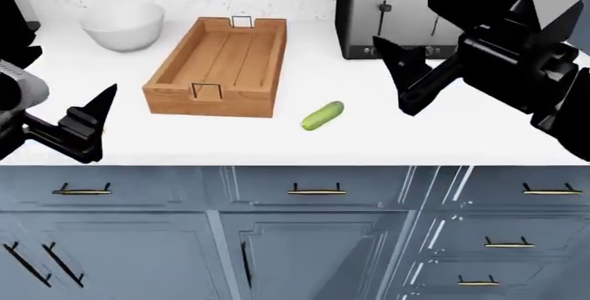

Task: Place the two vegetables and bowl onto the tray for setting up a vegetable dip station.

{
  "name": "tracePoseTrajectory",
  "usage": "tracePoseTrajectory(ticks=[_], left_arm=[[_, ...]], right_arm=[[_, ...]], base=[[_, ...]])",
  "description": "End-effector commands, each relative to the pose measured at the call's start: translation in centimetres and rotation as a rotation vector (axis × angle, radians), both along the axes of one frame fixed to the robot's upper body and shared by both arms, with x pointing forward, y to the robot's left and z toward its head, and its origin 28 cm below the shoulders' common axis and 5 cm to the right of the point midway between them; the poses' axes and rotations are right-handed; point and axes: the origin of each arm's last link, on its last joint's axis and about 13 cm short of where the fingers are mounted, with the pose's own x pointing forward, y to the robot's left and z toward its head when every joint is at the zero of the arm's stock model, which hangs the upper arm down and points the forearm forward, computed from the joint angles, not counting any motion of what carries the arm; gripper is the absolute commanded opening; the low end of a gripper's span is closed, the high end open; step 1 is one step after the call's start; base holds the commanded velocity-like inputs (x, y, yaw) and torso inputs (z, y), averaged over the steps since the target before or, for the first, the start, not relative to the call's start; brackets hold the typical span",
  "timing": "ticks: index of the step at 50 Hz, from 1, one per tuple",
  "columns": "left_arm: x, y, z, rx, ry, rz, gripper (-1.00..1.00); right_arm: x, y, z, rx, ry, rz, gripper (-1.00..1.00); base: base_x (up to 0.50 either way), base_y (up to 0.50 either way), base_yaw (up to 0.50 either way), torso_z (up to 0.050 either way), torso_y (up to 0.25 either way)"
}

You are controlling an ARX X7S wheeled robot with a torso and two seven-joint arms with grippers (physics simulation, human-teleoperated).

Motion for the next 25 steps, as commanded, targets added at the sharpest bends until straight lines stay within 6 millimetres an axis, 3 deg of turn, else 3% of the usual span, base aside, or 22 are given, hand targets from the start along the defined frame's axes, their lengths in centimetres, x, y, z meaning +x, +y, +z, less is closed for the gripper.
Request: tracePoseTrajectory(ticks=[1, 6, 14, 25], left_arm=[[-0.3, 2.7, 3.8, 0.067, 0.011, 0.106, 1.0], [0.5, 2.8, 5.2, 0.088, -0.003, 0.108, 1.0], [0.6, 2.8, 4.7, 0.1, 0.005, 0.1, 1.0], [1.0, 2.7, 4.8, 0.147, -0.007, 0.099, 1.0]], right_arm=[[0.8, -1.2, 5.4, -0.051, -0.127, 0.014, 1.0], [0.8, -1.1, 5.6, -0.074, -0.15, 0.04, 1.0], [1.0, -0.8, 5.3, -0.072, -0.175, 0.065, 1.0], [1.6, -0.8, 5.8, -0.04, -0.184, 0.042, 1.0]], base=[[0.27, 0.44, 0.0, 0.036, 0.213], [0.31, 0.42, 0.0, 0.036, 0.212], [0.35, 0.4, 0.0, 0.033, 0.206], [0.38, 0.36, 0.0, 0.0, 0.004]])
